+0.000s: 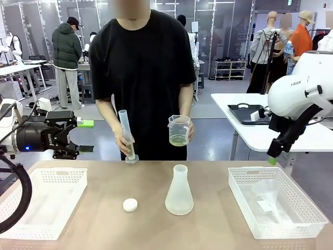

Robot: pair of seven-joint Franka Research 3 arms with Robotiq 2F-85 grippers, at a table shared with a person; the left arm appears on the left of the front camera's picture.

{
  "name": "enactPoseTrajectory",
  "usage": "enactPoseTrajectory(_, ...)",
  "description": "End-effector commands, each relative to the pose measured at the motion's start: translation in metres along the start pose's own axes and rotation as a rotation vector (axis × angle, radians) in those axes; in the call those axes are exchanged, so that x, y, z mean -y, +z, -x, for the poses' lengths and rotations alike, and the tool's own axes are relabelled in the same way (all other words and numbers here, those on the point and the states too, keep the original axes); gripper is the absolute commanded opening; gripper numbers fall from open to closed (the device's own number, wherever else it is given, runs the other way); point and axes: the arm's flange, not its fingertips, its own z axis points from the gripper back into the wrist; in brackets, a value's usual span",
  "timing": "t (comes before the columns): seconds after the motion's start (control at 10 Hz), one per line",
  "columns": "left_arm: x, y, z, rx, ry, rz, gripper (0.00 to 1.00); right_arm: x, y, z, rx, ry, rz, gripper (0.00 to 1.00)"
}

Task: Prepare the solutions needed for the experiment.
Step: Pick up the Plastic Funnel and insert it into the Big flask.

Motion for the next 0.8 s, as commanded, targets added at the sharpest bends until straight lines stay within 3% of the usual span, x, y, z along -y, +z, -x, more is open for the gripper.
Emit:
enactPoseTrajectory(0.0,0.002,0.004,0.001,-0.009,0.003,0.002,1.0,0.008,-0.003,-0.002,0.026,0.36,0.045,1.0)
enactPoseTrajectory(0.1,0.002,0.004,0.001,-0.009,0.003,0.002,1.0,0.008,-0.006,-0.005,0.05,0.353,0.076,1.0)
enactPoseTrajectory(0.2,0.002,0.004,0.001,-0.009,0.003,0.002,1.0,0.002,0.001,-0.001,-0.014,0.168,0.013,1.0)
enactPoseTrajectory(0.4,0.002,0.004,0.001,-0.009,0.003,0.002,1.0,0.002,0.001,-0.001,-0.014,0.168,0.013,1.0)
enactPoseTrajectory(0.7,0.002,0.004,0.001,-0.009,0.003,0.002,1.0,0.014,-0.013,0.001,-0.026,0.451,-0.037,1.0)
